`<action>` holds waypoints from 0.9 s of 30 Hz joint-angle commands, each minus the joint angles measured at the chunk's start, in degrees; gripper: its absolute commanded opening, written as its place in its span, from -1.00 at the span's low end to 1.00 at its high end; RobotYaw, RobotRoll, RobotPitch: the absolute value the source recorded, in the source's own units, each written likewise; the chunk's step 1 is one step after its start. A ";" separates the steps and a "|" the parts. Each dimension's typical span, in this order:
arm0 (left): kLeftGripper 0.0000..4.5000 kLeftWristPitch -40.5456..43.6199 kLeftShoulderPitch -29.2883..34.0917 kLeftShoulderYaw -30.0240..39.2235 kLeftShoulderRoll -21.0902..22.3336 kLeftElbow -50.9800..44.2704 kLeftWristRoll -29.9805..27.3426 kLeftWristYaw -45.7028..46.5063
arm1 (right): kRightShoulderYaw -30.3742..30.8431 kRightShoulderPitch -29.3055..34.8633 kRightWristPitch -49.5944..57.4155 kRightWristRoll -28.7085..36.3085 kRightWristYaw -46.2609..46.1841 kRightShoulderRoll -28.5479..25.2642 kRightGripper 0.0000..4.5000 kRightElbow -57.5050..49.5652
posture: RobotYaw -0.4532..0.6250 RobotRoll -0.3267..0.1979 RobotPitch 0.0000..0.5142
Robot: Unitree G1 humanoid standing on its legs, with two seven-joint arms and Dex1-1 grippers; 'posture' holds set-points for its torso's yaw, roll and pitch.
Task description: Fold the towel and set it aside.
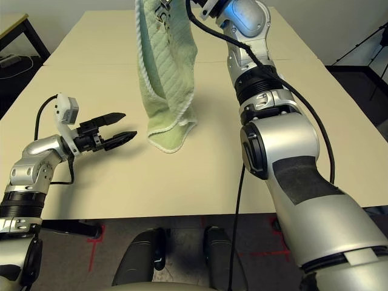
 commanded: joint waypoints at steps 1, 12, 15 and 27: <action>1.00 -0.15 -0.14 -0.84 -0.39 -0.95 0.73 0.24 | -4.30 -2.67 5.88 5.02 -2.68 0.84 -0.99 0.28 | 0.10 0.25 -0.52; 1.00 0.11 -1.39 -1.16 -2.02 -0.33 1.05 2.23 | -3.58 -1.71 9.94 7.53 9.70 0.98 -0.99 -2.47 | 0.09 0.25 -0.56; 1.00 1.70 -3.45 -0.63 -3.66 -0.31 0.98 6.07 | -1.64 2.47 12.61 6.77 11.40 1.84 -0.99 -5.13 | 0.10 0.25 -0.56; 1.00 7.72 -9.12 -0.93 -5.65 -3.44 -0.36 10.45 | 0.31 9.52 19.85 8.15 10.51 4.00 -0.99 -15.15 | 0.10 0.25 -0.54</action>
